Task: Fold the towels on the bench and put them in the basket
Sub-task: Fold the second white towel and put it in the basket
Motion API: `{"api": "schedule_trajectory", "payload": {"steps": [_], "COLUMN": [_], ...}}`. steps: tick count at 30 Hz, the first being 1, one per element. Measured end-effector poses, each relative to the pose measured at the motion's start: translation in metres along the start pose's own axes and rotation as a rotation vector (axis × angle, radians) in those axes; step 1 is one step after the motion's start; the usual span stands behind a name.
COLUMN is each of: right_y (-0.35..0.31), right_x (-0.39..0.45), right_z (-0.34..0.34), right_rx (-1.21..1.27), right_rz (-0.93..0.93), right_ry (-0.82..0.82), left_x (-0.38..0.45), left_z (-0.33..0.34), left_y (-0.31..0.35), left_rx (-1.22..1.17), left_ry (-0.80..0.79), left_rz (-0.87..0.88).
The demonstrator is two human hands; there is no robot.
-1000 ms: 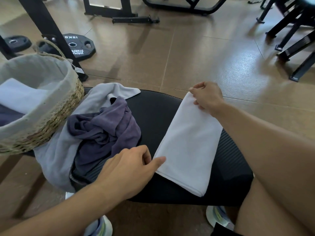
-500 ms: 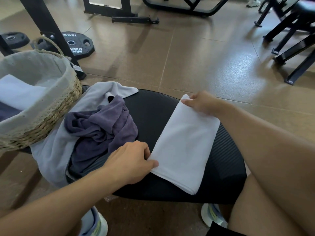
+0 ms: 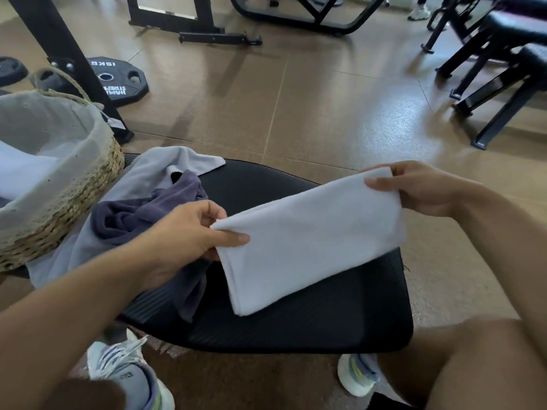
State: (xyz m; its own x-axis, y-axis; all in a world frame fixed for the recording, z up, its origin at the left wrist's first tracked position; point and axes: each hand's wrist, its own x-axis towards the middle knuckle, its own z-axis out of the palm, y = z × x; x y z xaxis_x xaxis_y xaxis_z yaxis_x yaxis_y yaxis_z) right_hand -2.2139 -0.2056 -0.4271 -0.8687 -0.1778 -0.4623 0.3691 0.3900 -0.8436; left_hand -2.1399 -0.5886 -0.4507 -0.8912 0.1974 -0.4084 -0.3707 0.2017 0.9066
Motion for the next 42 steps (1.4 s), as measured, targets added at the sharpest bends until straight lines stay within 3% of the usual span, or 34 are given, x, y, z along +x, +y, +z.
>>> {"api": "schedule_trajectory", "payload": {"steps": [4, 7, 14, 17, 24, 27, 35, 39, 42], "right_y": [0.014, 0.023, 0.026, 0.024, 0.031, 0.029, 0.011, 0.005, 0.007], "right_x": [-0.027, -0.038, -0.040, -0.039, -0.038, -0.029, -0.025, -0.045, -0.066], "right_z": [-0.009, -0.009, -0.009, -0.007, -0.008, 0.000, 0.023, 0.016, 0.009], "right_rx": [-0.093, -0.114, 0.003, -0.113, -0.334, -0.195, -0.114, -0.193, -0.274], "right_rz": [0.081, 0.089, -0.082, -0.087, 0.010, -0.124, -0.431, -0.448, -0.448], "right_ry": [-0.147, -0.191, 0.010, 0.127, 0.128, 0.306, 0.612, 0.525, 0.457], "left_x": [0.000, 0.001, 0.023, 0.036, 0.049, 0.057, 0.060, 0.045, 0.034], "left_z": [-0.014, -0.008, 0.003, 0.003, -0.008, -0.015, -0.023, -0.022, -0.021], "left_y": [0.013, 0.018, 0.023, 0.020, 0.014, 0.012, 0.020, 0.030, 0.028], "left_rx": [-0.021, -0.054, -0.214, -0.194, -0.045, 0.130, 0.130, 0.175, 0.458], "left_ry": [-0.153, -0.161, 0.001, 0.072, 0.027, 0.160, 0.311, 0.273, 0.225], "left_rz": [-0.076, -0.071, 0.019, 0.014, 0.020, 0.101, 0.414, 0.637, 0.736]}}
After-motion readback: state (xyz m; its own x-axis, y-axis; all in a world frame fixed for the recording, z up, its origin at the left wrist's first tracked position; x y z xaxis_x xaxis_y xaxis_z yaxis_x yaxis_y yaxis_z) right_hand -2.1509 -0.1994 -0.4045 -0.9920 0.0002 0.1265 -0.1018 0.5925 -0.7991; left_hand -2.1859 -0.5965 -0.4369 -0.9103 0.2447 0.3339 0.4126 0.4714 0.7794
